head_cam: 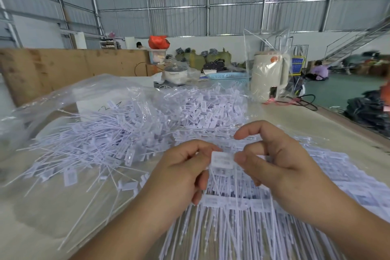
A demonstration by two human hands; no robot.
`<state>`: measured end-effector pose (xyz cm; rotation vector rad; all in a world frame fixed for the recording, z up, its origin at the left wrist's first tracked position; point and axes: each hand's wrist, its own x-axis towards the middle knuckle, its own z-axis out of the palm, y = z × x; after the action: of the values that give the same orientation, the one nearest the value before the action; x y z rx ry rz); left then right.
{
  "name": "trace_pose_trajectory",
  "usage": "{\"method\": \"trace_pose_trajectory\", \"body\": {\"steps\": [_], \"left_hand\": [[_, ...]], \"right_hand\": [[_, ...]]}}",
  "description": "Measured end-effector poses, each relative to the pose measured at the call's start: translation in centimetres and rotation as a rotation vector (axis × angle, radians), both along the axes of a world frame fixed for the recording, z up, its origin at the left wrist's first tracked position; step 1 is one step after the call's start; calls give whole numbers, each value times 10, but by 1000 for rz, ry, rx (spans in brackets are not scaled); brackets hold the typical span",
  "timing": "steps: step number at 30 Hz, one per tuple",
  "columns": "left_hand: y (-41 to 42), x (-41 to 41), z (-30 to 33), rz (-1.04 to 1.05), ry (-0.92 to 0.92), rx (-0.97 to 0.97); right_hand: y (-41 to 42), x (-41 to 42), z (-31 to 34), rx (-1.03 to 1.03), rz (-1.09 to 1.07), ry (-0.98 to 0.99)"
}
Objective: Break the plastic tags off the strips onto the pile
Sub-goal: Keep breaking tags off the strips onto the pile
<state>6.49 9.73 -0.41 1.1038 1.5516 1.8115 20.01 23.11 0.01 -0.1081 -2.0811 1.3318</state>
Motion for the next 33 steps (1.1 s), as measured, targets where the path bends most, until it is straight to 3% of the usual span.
{"method": "trace_pose_trajectory", "body": {"steps": [6, 10, 13, 16, 20, 23, 26, 33], "left_hand": [[-3, 5, 2, -189, 11, 46], [-1, 1, -3, -109, 188, -34], [1, -3, -5, -64, 171, -23], [0, -5, -5, -27, 137, -12], [3, 0, -7, 22, 129, 17], [7, 8, -6, 62, 8, 112], [9, 19, 0, 53, -228, 226], [12, 29, 2, 65, -449, 263]], "right_hand": [[-7, -4, -7, 103, -8, -3], [-11, -7, -10, 76, 39, -33], [-4, -5, -7, 40, 44, -69], [2, 0, -1, 246, 19, -230], [-1, 1, -3, 157, 24, -205], [-8, -5, -8, 236, -89, -69], [-19, -11, -9, 358, -251, 55], [-29, -19, -12, 417, -363, 119]]}}
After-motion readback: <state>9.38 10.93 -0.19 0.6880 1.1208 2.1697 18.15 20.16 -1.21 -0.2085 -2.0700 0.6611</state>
